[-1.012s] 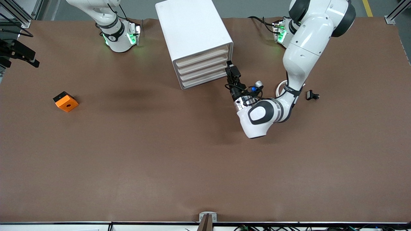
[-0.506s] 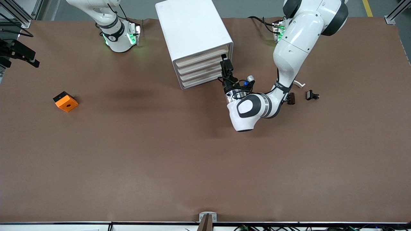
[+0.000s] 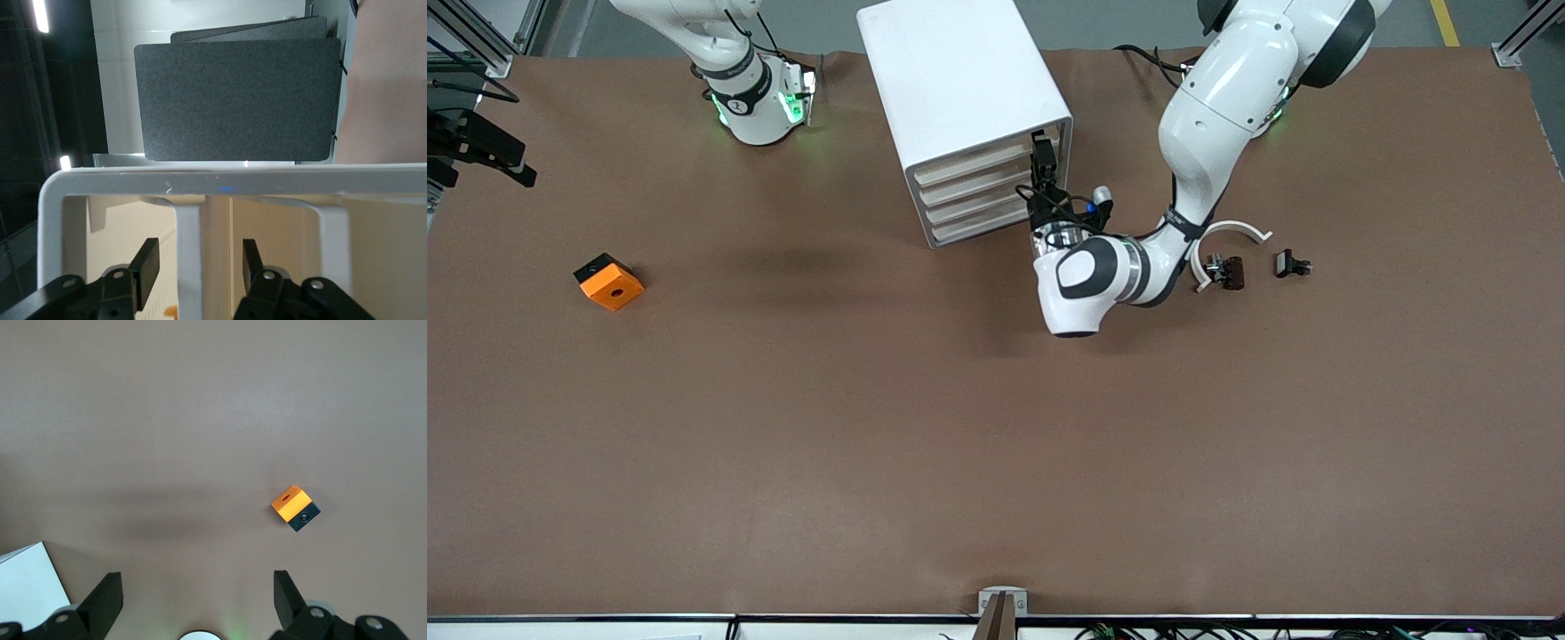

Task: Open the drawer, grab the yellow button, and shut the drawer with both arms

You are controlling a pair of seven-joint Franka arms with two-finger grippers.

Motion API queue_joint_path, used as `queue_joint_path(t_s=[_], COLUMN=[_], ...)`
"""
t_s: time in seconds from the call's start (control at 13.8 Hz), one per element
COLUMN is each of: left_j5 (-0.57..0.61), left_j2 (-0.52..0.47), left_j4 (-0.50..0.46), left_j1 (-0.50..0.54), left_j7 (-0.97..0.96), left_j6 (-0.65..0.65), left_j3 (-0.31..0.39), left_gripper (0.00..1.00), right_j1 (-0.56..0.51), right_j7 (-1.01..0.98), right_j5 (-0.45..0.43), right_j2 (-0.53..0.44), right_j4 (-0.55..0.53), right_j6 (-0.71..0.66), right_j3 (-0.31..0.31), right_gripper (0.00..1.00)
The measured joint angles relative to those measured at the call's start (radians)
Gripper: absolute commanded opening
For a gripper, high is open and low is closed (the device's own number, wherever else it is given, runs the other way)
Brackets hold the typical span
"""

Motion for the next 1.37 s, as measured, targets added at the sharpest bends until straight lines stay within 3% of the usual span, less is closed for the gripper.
queue_joint_path(t_s=[0.36, 0.72, 1.37], left_j5=[0.028, 0.037, 0.037], left_j2=[-0.030, -0.031, -0.040], left_j4=[-0.029, -0.037, -0.024], left_j1=[-0.023, -0.024, -0.013], left_j7=[0.000, -0.001, -0.001], left_j6=[0.017, 0.026, 0.039], left_j3=[0.000, 0.001, 0.010], left_gripper=[0.00, 0.00, 0.00], right_j1=[0.000, 0.000, -0.002], right_j7=[0.000, 0.000, 0.000], right_j5=[0.000, 0.000, -0.012], right_j2=[0.000, 0.023, 0.214], right_j4=[0.015, 0.015, 0.080], right_j6=[0.000, -0.004, 0.018], right_j3=[0.000, -0.003, -0.015], right_gripper=[1.00, 1.00, 1.00])
